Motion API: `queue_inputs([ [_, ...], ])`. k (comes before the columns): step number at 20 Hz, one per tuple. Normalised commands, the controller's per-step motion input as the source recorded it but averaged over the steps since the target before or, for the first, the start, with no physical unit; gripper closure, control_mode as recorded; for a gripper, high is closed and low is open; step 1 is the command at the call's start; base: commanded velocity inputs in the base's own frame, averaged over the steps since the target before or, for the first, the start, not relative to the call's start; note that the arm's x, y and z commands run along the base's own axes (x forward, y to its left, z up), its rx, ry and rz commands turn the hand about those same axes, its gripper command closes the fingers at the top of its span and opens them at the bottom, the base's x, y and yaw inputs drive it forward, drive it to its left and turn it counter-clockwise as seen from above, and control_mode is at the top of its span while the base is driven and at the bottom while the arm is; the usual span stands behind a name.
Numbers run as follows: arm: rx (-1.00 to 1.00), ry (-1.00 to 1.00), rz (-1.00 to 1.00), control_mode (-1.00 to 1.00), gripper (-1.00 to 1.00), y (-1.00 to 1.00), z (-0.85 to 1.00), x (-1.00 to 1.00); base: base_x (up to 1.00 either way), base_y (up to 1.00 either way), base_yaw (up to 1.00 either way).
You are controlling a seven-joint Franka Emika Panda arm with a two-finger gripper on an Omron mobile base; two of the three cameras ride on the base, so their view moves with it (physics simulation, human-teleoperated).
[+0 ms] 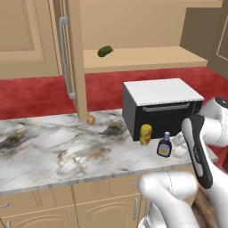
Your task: Pick the condiment bottle and mustard from the counter and place them in the cabinet.
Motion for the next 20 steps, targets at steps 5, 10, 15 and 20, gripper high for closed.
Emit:
queue_inputs([
  [5,0.06,0.0,0.03,-1.0,-1.0,-0.03,-0.33,0.3,0.0,0.0,0.0],
  [10,0.01,0.01,0.01,-1.0,-1.0,0.0,-0.31,0.33,0.0,0.0,0.0],
  [15,0.0,0.01,0.01,-1.0,-1.0,-0.02,-0.27,0.34,0.0,0.0,0.0],
  [20,0.03,0.0,0.03,-1.0,-1.0,-0.13,-0.25,0.28,0.0,0.0,0.0],
])
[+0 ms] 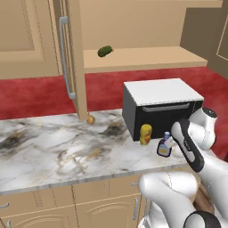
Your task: Pick the condiment bottle and mustard from the counter and place them in the cabinet.
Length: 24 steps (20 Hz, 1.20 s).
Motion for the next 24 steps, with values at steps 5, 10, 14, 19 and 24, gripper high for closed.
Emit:
queue_inputs([
  [5,0.08,0.0,0.06,-1.0,-1.0,-0.22,-0.24,0.26,0.0,0.0,0.0],
  [10,0.09,0.0,0.05,-1.0,-1.0,-0.07,-0.22,0.3,0.0,0.0,0.0],
  [14,0.05,0.01,0.03,-1.0,-1.0,0.0,-0.19,0.3,0.0,0.0,0.0],
  [19,0.02,0.0,0.02,-1.0,-1.0,0.0,-0.18,0.32,0.0,0.0,0.0],
  [24,0.02,0.01,0.03,-1.0,1.0,0.02,-0.22,0.34,0.0,0.0,0.0],
])
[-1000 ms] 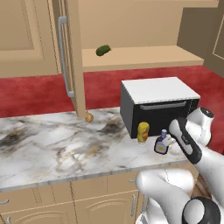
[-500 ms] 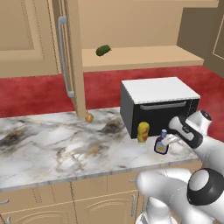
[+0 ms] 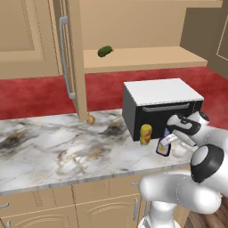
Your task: Pick the condiment bottle and mustard from the counter and place them in the cabinet.
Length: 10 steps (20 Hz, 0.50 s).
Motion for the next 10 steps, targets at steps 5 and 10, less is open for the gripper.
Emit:
queue_inputs([
  [5,0.01,0.0,0.09,-1.0,1.0,0.05,-0.21,0.09,0.0,0.0,0.0],
  [10,0.0,-0.02,0.09,-1.0,1.0,0.25,-0.02,-0.18,0.0,0.0,0.0],
])
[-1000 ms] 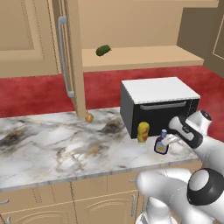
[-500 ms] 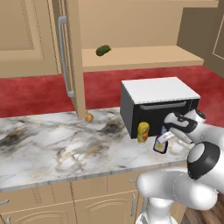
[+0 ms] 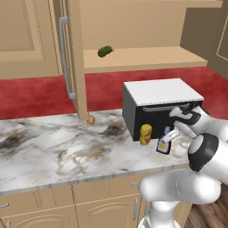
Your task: Pick the condiment bottle and mustard from the counter and place them in the cabinet.
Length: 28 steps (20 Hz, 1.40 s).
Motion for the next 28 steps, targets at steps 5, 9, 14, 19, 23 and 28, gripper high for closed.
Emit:
queue_inputs([
  [5,0.0,-0.14,0.04,-1.0,1.0,0.41,0.08,-0.59,0.0,0.0,0.0],
  [9,-0.06,-0.17,0.0,-1.0,1.0,0.33,0.14,-0.52,0.0,0.0,0.0],
  [14,-0.09,-0.1,0.0,-1.0,1.0,0.24,0.21,-0.09,0.0,0.0,0.0],
  [19,-0.04,-0.07,0.0,-1.0,1.0,0.19,0.37,0.0,0.0,0.0,0.0],
  [23,-0.01,-0.07,0.0,-1.0,1.0,0.13,0.39,-0.01,0.0,0.0,0.0],
  [28,0.0,-0.04,0.0,-1.0,1.0,0.11,0.3,0.0,0.0,0.0,0.0],
])
